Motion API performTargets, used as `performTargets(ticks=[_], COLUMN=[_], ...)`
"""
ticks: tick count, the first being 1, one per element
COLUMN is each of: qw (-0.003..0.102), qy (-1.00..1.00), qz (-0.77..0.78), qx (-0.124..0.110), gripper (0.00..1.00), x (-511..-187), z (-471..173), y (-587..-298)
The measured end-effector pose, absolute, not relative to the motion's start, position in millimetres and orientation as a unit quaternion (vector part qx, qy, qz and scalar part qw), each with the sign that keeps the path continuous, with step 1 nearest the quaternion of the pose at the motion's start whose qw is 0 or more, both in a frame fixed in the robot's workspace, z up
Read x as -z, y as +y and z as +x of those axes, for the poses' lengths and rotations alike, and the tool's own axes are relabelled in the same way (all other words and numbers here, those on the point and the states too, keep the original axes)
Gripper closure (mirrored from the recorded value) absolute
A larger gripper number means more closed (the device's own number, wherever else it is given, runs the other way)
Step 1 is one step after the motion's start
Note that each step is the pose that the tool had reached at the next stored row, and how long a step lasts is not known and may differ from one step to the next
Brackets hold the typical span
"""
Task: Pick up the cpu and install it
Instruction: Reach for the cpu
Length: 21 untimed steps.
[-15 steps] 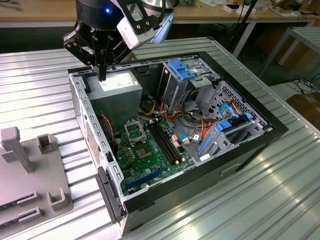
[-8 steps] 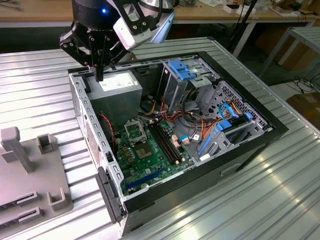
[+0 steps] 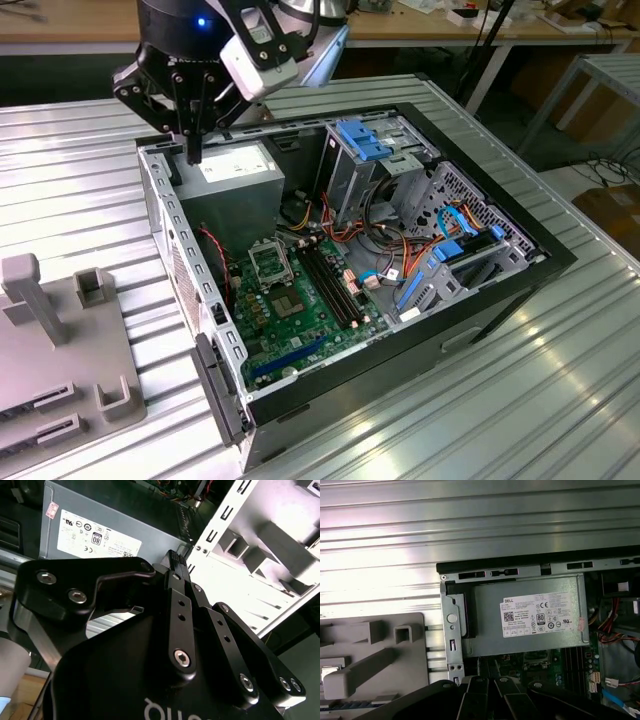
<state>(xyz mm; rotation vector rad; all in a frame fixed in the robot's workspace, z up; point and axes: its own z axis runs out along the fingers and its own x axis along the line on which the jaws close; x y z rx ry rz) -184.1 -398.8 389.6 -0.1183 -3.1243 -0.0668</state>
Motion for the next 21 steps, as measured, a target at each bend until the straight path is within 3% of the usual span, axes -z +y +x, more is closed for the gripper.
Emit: performTargets(ticks=[21], qw=[0.011], qy=[-0.999], qz=[-0.038], qx=[0.021], gripper=[0.89], x=[-388.9], z=[-196.4], y=[-398.8])
